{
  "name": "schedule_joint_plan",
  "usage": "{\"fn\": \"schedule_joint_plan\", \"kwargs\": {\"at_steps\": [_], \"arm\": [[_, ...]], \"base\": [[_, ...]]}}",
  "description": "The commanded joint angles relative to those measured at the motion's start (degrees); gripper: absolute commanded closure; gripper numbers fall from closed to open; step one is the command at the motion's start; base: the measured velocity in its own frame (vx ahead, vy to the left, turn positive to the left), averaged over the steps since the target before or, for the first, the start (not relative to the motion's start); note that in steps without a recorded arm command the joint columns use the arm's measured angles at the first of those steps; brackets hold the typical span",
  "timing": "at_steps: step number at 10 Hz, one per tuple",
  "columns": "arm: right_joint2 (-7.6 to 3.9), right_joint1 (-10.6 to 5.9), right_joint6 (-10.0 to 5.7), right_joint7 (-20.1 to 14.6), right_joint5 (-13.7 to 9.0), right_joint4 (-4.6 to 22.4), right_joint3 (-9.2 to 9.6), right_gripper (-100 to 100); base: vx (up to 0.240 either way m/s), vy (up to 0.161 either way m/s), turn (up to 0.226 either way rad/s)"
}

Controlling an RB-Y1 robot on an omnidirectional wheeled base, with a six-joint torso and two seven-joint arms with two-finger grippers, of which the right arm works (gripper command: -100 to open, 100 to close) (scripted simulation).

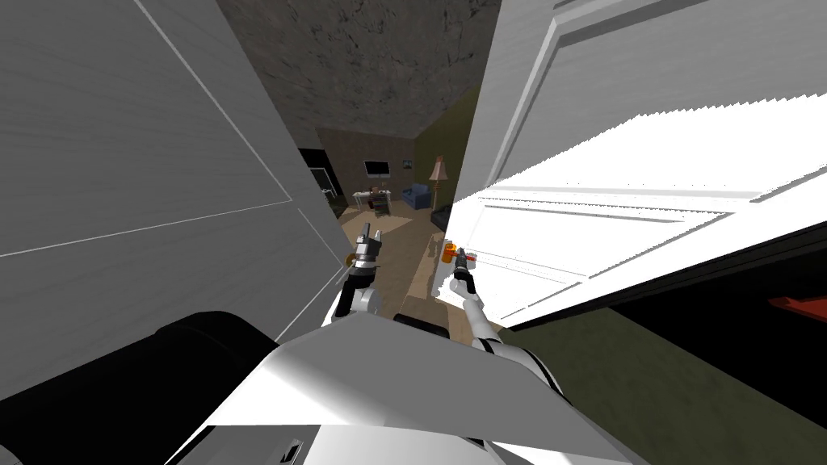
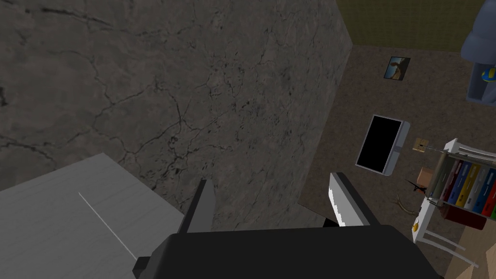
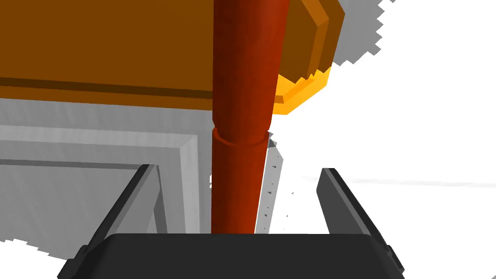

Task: Push the door open

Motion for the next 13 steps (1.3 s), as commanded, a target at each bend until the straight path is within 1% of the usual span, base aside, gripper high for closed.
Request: {"fn": "schedule_joint_plan", "kwargs": {"at_steps": [1,2,7,8,9,10,11,12,13], "arm": [[0.0,0.0,0.0,0.0,0.0,0.0,0.0,-100],[0.0,0.0,0.0,0.0,0.0,0.0,0.0,100],[0.0,0.0,0.0,0.0,0.0,0.0,0.0,100],[-1.04,-0.53,-0.82,1.7,-1.6,1.0,-0.89,100],[-1.31,-0.74,-1.14,2.2,-2.1,1.3,-1.2,100],[-1.74,-1.24,-1.88,3.5,-3.3,1.9,-1.93,100],[-1.89,-1.51,-2.29,4.2,-4.0,2.3,-2.33,100],[-2.02,-2.08,-3.15,5.7,-5.4,3.0,-3.18,100],[-2.02,-2.08,-3.15,5.7,-5.4,3.0,-3.18,100]], "base": [[0.093,0.017,0.009],[-0.012,-0.001,-0.007],[-0.018,-0.002,0.003],[0.061,0.01,0.055],[0.102,0.014,0.032],[0.11,0.013,0.021],[0.121,-0.011,0.025],[0.145,-0.012,0.047],[0.135,0.005,0.018]]}}
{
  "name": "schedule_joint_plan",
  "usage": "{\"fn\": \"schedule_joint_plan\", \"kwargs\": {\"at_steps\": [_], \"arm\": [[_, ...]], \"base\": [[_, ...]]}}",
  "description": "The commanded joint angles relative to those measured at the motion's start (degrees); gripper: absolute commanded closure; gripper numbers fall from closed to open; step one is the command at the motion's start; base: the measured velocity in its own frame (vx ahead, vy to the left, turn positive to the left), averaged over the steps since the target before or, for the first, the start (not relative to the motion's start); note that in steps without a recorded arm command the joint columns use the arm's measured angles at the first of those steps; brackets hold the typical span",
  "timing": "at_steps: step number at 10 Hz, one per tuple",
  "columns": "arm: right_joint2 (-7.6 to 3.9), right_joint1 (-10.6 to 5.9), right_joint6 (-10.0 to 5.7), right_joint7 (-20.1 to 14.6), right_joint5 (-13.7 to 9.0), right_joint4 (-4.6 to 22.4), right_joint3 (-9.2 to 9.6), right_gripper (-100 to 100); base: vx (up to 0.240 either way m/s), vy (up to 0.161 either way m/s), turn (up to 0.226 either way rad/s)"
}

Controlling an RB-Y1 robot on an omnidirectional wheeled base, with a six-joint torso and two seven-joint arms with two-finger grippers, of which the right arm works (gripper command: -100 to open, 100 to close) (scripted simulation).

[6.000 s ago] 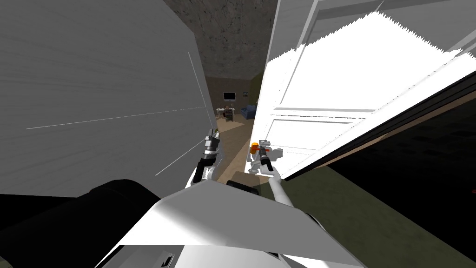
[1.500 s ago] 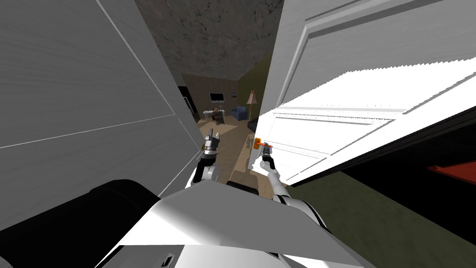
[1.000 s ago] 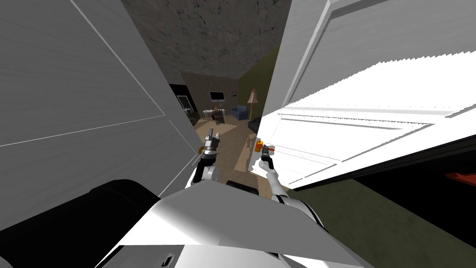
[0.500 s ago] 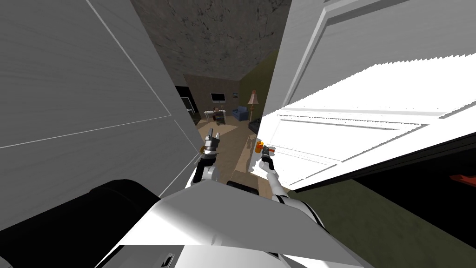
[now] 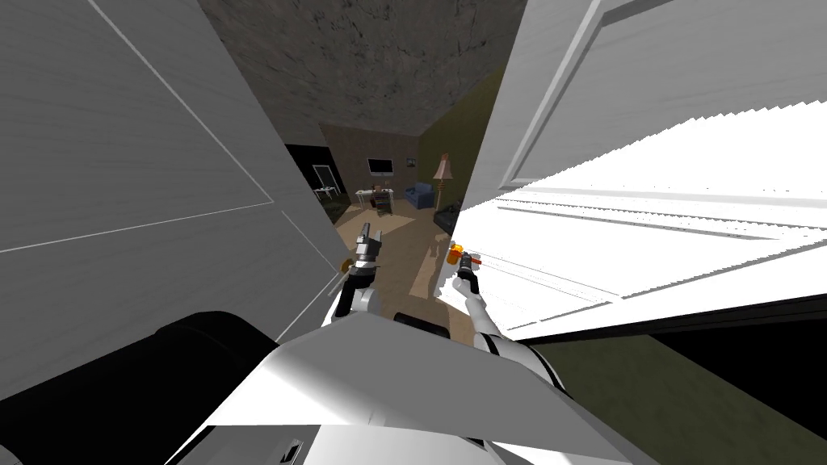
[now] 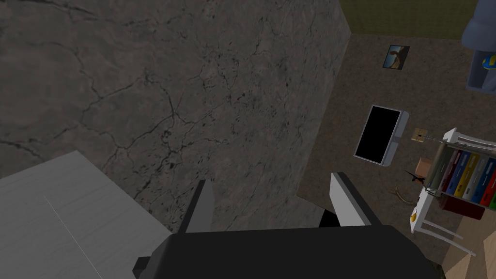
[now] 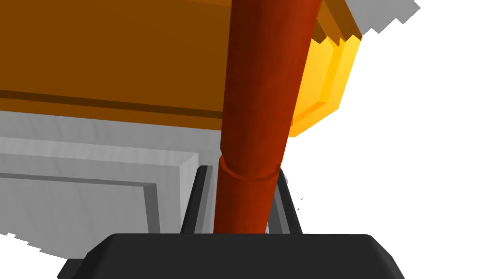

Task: Push the door open

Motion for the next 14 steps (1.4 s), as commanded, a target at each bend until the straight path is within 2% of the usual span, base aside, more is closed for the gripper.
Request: {"fn": "schedule_joint_plan", "kwargs": {"at_steps": [1,4,7,8,9,10,12,13,14], "arm": [[-0.62,-0.61,-1.86,1.7,-1.7,0.5,-1.42,100],[0.45,-1.76,-3.59,4.7,-4.5,2.0,-3.13,100],[3.04,-3.01,-5.46,7.9,-7.5,3.5,-4.96,100],[2.67,-2.66,-4.92,7.3,-7.0,3.5,-4.59,100],[1.1,-2.79,-5.92,8.6,-8.1,3.5,-5.57,100],[1.1,-2.79,-5.92,8.6,-8.1,3.5,-5.57,100],[0.03,-2.9,-6.94,10.0,-9.3,3.5,-6.66,100],[0.03,-2.9,-6.94,10.0,-9.3,3.5,-6.66,100],[-0.29,-3.0,-7.83,11.3,-10.4,3.5,-7.62,100]], "base": [[0.144,0.014,0.004],[0.13,0.01,0.009],[0.138,0.023,-0.007],[0.054,0.011,-0.01],[0.105,-0.003,0.031],[0.111,-0.01,0.009],[0.125,0.01,0.003],[0.1,-0.014,-0.011],[0.136,0.011,0.013]]}}
